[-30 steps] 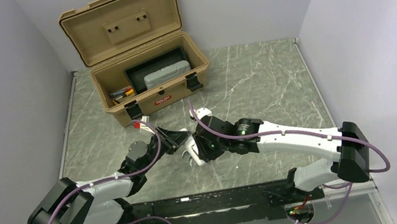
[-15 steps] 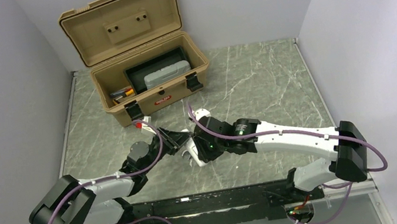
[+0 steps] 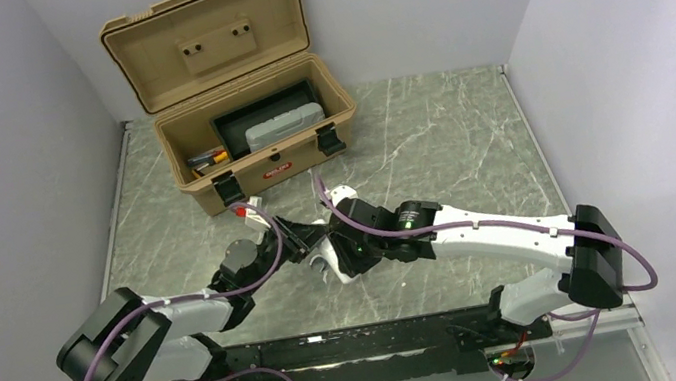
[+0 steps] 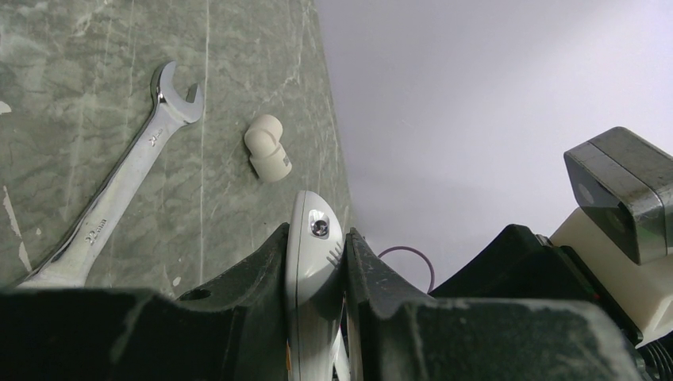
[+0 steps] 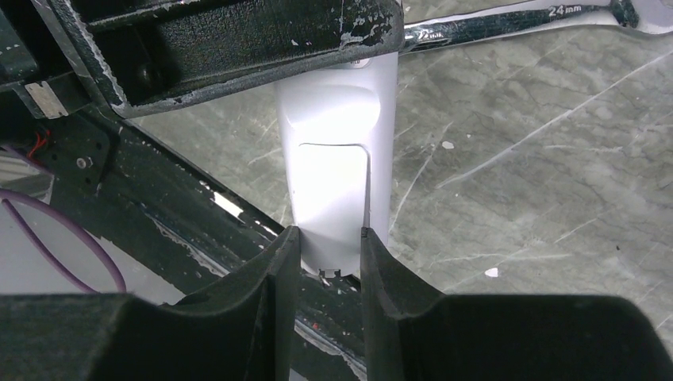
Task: Load the batteries into the remote control
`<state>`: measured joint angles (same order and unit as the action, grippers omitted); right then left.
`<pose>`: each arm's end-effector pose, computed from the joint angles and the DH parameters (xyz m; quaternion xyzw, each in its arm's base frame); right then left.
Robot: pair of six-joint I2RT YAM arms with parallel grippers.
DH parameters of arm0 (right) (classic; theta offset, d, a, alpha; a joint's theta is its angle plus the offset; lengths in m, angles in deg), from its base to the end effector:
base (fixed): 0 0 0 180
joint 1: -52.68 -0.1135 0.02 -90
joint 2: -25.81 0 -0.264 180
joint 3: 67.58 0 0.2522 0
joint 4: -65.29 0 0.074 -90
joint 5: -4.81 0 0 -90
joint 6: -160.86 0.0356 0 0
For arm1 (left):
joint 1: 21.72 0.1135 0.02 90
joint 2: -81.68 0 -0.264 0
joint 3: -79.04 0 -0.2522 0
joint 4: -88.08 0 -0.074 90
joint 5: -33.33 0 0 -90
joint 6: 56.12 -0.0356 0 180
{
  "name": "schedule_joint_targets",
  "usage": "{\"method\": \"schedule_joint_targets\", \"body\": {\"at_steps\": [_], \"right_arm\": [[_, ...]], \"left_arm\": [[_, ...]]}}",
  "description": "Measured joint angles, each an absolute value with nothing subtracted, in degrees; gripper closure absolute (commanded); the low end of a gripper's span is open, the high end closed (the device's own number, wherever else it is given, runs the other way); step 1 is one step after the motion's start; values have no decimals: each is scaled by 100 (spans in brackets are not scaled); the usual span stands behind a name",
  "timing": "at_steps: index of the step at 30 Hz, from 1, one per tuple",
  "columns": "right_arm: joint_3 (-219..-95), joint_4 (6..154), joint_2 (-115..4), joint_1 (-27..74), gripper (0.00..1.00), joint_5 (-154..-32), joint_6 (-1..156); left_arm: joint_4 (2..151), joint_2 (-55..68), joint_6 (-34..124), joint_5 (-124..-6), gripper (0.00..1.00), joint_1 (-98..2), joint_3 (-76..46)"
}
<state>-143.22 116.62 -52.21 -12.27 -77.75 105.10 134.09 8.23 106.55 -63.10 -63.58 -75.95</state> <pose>0.1235 0.2534 0.2732 -0.2316 0.9198 0.1967 0.2484 0.1622 -0.1507 0.1732 -0.1541 0.7052 -0.6030 0.3395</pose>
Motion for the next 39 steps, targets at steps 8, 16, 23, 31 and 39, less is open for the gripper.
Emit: {"method": "schedule_joint_targets", "body": {"at_steps": [8, 16, 23, 31, 39], "right_arm": [[-14322, 11683, -5221, -1229, 73, -7732, 10497], [-14322, 11692, -5221, -1240, 60, -7670, 10493], [-14322, 11692, -5221, -1240, 53, -7655, 10493], [-14322, 11679, -5219, -1240, 45, -7642, 10495], [-14318, 11598, -5011, -1240, 39, -7526, 10508]], "left_arm": [[13433, 823, 10650, -6306, 100, -6380, -7593], [13439, 823, 10652, -6304, 100, -6393, -7593], [13452, 823, 10655, -6312, 100, -6417, -7593], [13520, 823, 10663, -6332, 100, -6419, -7593], [13717, 733, 10712, -6350, 100, -6419, -7593]]}}
